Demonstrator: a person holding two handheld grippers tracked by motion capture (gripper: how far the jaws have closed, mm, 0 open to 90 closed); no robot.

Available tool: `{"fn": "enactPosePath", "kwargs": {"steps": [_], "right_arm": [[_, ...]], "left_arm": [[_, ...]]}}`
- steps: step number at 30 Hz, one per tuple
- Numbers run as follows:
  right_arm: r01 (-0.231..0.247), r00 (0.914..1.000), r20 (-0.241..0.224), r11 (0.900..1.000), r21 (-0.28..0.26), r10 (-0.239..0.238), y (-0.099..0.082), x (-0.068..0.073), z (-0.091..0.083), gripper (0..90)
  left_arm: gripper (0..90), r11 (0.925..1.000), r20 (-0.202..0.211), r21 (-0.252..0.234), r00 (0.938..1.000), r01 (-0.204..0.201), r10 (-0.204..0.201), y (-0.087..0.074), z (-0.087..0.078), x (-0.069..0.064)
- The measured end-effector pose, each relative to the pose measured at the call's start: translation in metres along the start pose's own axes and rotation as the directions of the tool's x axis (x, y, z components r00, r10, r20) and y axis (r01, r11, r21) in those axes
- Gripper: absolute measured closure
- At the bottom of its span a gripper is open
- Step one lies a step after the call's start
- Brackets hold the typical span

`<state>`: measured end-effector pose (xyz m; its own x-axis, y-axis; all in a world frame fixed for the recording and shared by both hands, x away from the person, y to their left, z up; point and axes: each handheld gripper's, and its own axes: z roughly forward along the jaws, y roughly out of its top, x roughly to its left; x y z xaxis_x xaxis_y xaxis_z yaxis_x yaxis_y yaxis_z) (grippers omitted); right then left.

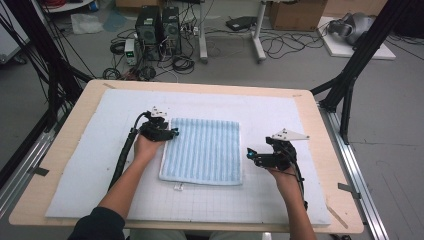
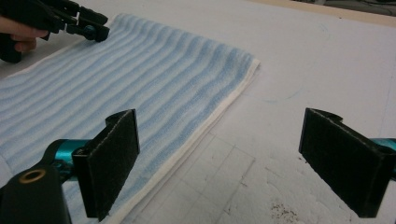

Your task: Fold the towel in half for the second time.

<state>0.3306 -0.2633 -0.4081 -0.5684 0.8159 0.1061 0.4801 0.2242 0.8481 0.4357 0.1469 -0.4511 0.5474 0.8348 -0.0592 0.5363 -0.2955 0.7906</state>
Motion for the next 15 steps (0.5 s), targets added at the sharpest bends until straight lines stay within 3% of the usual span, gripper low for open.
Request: {"fn": "enactPosePath", "kwargs": {"steps": [7,15], "right_arm": [[-0.003,1.0000,0.004,0.9999,0.012,0.003,0.0000,0.0016,0.0053,11.5],[0.000,1.0000,0.000,0.9994,0.033,0.000,-0.0002,0.0037,0.0101,11.5]], "left_arm": [[78.0,0.9992,0.059,-0.016,0.9976,0.037,-0.036,-0.0004,0.0006,0.0008],[80.5,0.9993,0.059,-0.013,0.9976,0.036,-0.035,-0.0001,0.0004,0.0005]]}}
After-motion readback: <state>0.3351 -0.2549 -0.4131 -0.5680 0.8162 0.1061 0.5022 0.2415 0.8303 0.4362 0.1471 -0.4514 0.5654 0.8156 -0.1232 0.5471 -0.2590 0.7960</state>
